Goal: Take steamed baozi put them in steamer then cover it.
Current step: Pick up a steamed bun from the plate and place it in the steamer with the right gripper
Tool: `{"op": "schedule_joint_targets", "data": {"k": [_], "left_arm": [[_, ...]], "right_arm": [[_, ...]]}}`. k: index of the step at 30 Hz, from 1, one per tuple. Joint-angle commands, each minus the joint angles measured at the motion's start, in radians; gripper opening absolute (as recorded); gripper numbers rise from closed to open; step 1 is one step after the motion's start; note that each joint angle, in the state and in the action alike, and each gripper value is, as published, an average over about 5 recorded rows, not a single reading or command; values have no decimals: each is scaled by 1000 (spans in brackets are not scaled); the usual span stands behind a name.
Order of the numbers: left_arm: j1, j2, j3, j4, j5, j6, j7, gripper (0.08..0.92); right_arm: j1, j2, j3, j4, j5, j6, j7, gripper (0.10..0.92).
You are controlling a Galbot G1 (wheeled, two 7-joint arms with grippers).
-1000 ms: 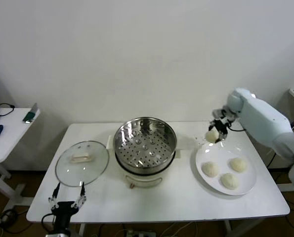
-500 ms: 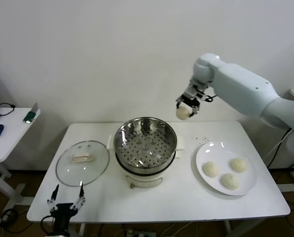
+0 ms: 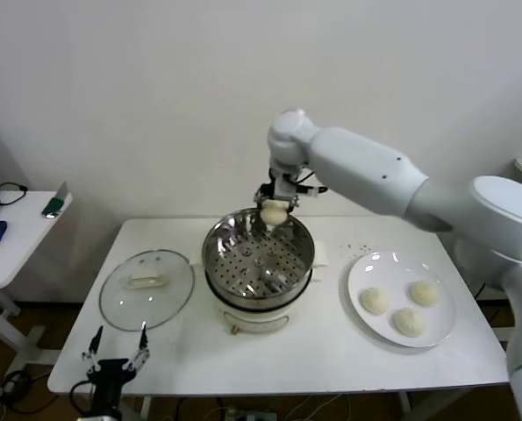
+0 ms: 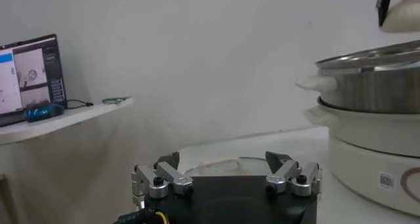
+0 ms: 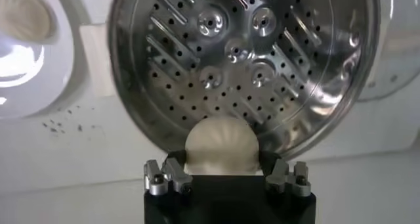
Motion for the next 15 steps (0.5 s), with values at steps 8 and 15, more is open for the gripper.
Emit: {"op": "schedule_joint_targets", "data": {"k": [8,15], "left_arm": [[2,-2,2,-1,4,5,1,823],[2,-1,0,0,5,7,0,823]], "right_arm": [[-154,129,61,-126,-283,109,92,721],[-170,130,60,-135,-277,101,90,721]]}}
